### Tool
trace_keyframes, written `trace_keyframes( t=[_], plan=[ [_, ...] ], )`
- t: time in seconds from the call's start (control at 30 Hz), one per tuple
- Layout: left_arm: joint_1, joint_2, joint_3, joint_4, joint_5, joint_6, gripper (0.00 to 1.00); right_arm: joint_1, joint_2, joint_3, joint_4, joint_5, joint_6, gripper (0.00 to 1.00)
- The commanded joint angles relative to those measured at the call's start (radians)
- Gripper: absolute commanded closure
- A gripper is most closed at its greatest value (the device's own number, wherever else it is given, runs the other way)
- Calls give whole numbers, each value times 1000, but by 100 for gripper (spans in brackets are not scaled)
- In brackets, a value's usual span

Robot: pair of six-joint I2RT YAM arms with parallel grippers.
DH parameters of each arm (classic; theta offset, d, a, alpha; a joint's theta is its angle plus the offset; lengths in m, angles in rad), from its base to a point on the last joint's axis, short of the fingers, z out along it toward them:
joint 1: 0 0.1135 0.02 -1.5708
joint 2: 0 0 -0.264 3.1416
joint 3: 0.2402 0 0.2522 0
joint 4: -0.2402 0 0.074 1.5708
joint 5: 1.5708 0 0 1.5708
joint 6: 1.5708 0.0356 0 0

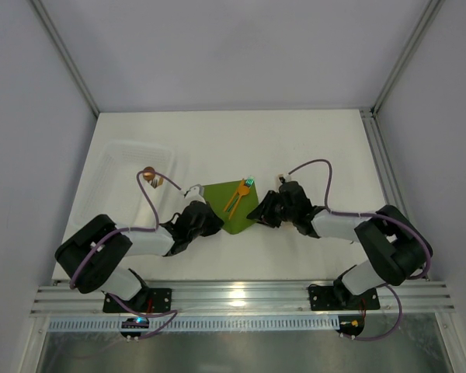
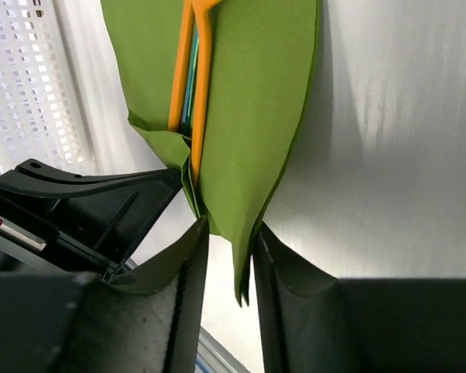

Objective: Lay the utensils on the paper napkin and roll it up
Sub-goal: Roll the napkin at the center of the board.

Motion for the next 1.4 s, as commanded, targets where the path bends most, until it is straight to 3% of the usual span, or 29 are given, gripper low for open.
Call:
trace_keyframes(
  t=[0.0, 0.13, 0.27, 0.73, 1.1, 1.37],
  plan=[
    [-5, -19, 13, 4, -23, 7, 100, 7, -4, 73, -53, 18, -52, 70],
    [-7, -20, 15, -2, -24, 8, 100, 9, 26, 145, -85, 0, -64, 87],
    [-7, -20, 18, -5, -23, 11, 100, 9, 55, 202, -127, -19, -70, 96],
    [-7, -20, 30, -16, -13, 14, 100, 44, 145, 394, -225, -45, -101, 96],
    [-7, -49, 55, -53, 26, 20, 100, 53, 66, 248, -208, -14, -113, 96],
    [-16, -69, 67, -65, 49, 23, 100, 56, 66, 240, -190, -7, -113, 96]
  ],
)
